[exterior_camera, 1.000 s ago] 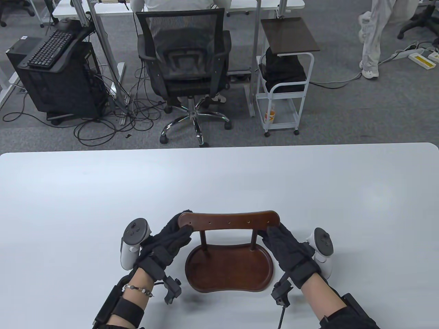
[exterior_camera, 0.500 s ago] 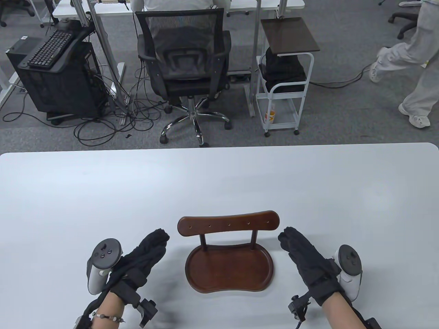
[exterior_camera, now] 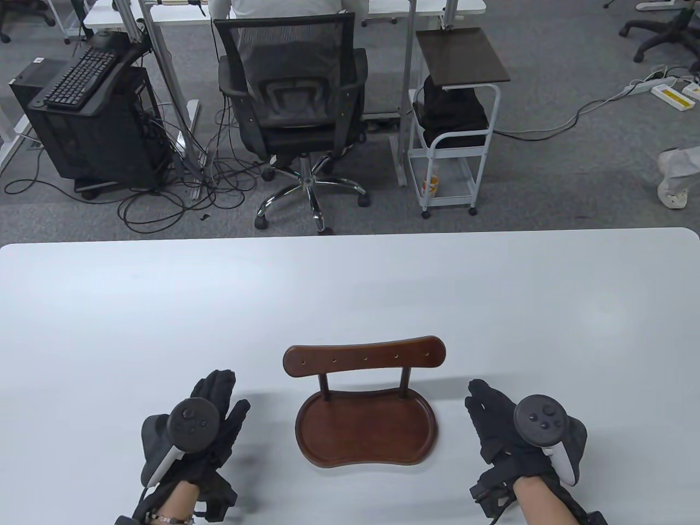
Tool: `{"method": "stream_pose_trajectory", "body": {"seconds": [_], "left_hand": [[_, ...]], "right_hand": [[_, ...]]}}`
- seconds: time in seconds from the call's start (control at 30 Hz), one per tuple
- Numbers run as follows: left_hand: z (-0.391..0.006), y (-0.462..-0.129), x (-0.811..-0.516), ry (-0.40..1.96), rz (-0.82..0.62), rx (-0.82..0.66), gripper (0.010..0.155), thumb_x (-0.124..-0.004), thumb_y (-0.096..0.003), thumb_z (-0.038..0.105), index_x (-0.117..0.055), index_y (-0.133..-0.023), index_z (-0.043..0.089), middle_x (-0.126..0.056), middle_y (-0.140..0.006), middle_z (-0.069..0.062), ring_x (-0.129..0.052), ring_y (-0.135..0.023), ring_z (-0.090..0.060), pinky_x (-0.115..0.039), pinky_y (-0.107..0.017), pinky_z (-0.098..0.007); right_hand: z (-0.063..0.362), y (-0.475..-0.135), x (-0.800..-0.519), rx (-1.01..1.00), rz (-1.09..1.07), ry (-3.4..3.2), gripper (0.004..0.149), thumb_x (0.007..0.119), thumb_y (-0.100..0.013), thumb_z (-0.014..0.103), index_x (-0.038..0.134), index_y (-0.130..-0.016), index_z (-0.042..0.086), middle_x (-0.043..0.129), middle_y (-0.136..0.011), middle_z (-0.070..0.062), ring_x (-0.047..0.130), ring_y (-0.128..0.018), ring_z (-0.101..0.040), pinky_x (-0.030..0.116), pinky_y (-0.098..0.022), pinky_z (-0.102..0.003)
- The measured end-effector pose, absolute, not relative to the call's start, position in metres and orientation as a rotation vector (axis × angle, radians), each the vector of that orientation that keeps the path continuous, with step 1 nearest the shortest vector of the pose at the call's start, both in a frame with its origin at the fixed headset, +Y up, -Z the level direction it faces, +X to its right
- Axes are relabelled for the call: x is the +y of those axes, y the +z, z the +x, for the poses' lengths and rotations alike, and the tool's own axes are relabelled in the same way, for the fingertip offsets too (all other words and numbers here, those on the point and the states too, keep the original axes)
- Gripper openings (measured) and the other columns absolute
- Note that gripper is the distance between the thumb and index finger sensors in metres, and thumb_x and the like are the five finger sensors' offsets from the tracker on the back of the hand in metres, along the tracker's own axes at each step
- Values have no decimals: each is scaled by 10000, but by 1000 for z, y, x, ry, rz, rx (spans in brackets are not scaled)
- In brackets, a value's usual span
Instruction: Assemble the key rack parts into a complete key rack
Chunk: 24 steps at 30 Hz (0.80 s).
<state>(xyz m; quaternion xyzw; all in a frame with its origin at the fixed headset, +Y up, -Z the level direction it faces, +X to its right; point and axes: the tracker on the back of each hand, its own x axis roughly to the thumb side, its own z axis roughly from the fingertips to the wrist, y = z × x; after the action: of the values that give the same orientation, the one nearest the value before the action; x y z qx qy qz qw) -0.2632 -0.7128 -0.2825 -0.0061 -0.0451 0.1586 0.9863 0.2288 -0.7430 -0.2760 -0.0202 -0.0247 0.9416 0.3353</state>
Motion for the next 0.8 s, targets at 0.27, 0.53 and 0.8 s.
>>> {"method": "stream_pose_trajectory", "body": {"seconds": [0.27,0.53,0.8], "left_hand": [[-247,-282,-723,68,-29,-145,749,-484,-588,556,-224,-1162,151,-216,-1259,-161,-268,-1136,-454,-320,-760,-654],[-235,-281,-734,-58,-47,-173,756,-463,-581,572,-207,-1161,160,-202,-1261,-154,-255,-1140,-449,-305,-761,-655],[-231,-281,-738,-60,-71,-195,752,-463,-582,570,-215,-1162,162,-213,-1263,-150,-265,-1141,-449,-308,-761,-659]], "right_hand": [[206,-271,-736,-157,120,2929,656,627,-602,412,460,-1132,62,511,-1185,-234,384,-1049,-499,252,-711,-641],[194,-270,-743,-110,222,3027,702,607,-596,459,370,-1146,93,422,-1218,-199,295,-1072,-462,193,-714,-615],[197,-271,-747,-48,189,2984,697,602,-597,457,378,-1143,87,434,-1212,-207,315,-1064,-473,208,-710,-621]]}}
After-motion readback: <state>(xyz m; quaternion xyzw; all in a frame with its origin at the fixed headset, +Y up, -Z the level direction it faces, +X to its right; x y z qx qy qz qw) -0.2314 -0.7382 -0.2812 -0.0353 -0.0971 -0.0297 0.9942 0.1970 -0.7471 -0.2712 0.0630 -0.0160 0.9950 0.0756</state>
